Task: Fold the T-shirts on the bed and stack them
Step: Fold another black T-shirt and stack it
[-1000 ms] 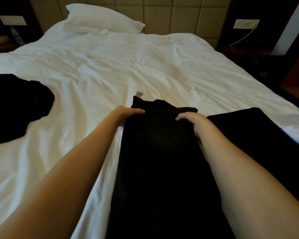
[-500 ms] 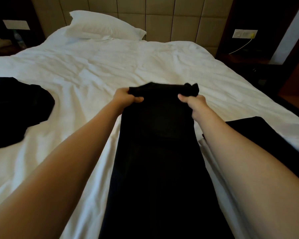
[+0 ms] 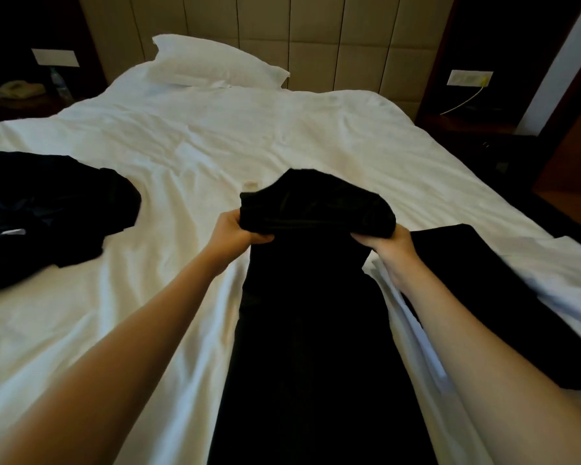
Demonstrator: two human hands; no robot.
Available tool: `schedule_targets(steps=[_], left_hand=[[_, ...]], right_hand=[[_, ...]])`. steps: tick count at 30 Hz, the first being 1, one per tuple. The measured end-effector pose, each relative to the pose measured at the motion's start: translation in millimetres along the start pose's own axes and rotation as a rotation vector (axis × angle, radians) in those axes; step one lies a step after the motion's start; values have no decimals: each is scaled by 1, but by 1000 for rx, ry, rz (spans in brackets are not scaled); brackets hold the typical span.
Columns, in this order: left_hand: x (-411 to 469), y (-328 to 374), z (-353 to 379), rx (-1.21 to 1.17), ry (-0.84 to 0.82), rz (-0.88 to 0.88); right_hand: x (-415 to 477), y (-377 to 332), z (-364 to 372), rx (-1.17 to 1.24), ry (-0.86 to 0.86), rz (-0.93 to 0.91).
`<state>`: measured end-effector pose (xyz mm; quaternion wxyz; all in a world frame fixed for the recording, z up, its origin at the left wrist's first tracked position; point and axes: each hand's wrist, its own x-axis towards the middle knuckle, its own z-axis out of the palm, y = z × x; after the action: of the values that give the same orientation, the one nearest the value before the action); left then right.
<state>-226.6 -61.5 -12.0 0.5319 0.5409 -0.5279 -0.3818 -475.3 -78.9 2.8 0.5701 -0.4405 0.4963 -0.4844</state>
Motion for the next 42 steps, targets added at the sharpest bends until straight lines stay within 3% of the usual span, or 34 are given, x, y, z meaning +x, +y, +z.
schedule_targets(steps=[3, 5, 8, 11, 15, 20, 25, 28, 31, 36, 39, 42], left_hand=[[-37, -15, -2, 78, -67, -34], [-59, -27, -4, 279, -192, -57], [-88, -40, -4, 540, -393, -110], [-103, -40, -5, 433, -409, -156], [-120, -35, -13, 225, -417, -238], [-141, -28, -14, 99, -324, -231], [-160, -19, -14, 125, -294, -213], [-165, -28, -15, 272, -145, -69], [-174, -36, -16, 356, -32, -1], [-181, -42, -12, 454, 20, 89], [-184, -44, -9, 582, -26, 110], [-186, -44, -7, 955, -136, 180]], right_hand=[[-36, 22, -4, -72, 50, -12], [-55, 43, -11, -224, 88, -66], [-72, 77, -28, -742, -26, -123], [-79, 92, -40, -1113, -98, -118], [-89, 83, -33, -912, 6, -87], [-100, 63, -16, -585, 266, 214], [-108, 61, -11, -695, 230, 324], [-110, 60, -13, -744, 202, 406], [-107, 65, -18, -608, 253, 378], [-109, 67, -18, -449, 256, 350], [-111, 71, -13, -613, 327, 311], [-115, 78, -8, -865, 377, 249]])
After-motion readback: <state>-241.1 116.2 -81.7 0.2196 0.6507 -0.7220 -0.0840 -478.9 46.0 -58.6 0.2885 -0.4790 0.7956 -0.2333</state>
